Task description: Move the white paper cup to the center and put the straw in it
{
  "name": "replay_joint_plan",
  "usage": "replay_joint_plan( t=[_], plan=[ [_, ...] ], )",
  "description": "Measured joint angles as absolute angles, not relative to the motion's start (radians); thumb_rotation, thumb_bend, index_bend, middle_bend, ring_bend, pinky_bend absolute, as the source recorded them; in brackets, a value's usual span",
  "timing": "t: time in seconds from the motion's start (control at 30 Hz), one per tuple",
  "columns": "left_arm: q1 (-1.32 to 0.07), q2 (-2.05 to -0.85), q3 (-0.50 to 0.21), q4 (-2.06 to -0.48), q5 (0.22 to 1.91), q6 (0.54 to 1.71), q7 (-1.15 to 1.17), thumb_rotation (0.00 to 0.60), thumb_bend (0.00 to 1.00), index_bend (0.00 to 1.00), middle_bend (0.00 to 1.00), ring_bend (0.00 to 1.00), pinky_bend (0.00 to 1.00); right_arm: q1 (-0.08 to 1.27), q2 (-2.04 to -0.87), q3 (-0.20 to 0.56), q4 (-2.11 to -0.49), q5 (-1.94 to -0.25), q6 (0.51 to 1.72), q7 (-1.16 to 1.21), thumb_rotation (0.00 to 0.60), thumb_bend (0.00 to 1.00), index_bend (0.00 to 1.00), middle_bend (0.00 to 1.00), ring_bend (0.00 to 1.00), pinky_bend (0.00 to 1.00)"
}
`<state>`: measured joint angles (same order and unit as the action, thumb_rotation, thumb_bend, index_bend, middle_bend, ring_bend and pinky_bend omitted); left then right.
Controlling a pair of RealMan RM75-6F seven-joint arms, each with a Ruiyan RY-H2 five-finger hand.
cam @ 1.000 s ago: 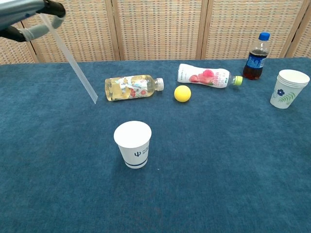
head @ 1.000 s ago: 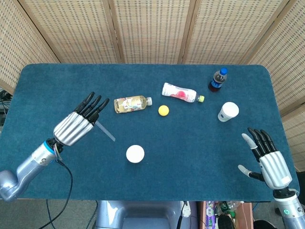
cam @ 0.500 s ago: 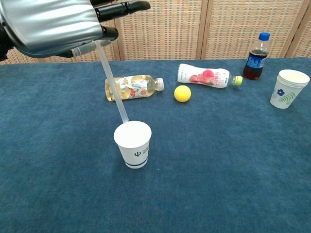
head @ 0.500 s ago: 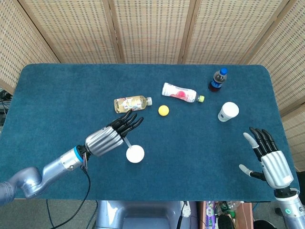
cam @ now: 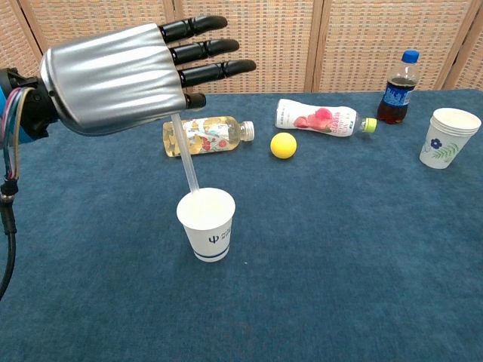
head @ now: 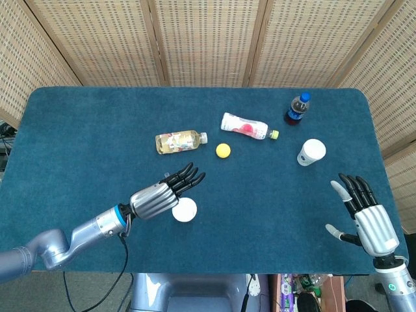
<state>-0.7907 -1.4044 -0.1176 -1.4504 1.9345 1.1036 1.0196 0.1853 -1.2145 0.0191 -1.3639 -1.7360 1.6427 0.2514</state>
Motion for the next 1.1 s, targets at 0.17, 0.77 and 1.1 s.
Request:
replay_joint_plan(
  t=[0.17, 0.77, 1.1],
  plan=[
    [-0.791, -1.449, -0.102, -1.413, 1.939, 1.095, 1.048, 0.6, 0.47, 0.58, 0.0, 0.0, 0.0, 0.185, -1.211, 0.02, -1.363, -1.732, 1.641, 0.261, 0.6, 0.09, 0.1, 0.0, 0.0, 0.0],
    [-0.776, -1.5, -0.078, -1.381, 1.918, 1.09, 1.068, 0.6, 0.47, 0.41, 0.0, 0.0, 0.0, 0.184, -1.206, 0.019, -1.368, -1.734, 1.638, 0.266, 0.6, 0.09, 0.1, 0.0, 0.0, 0.0],
    [-0.759, -1.498, -0.082, -1.414, 1.893, 1.085, 1.127, 0.6, 0.26, 0.0, 0.0, 0.0, 0.0, 0.184, -1.207, 0.019, -1.37, -1.735, 1.637, 0.259, 0.6, 0.09, 0.1, 0.0, 0.0, 0.0]
  ],
)
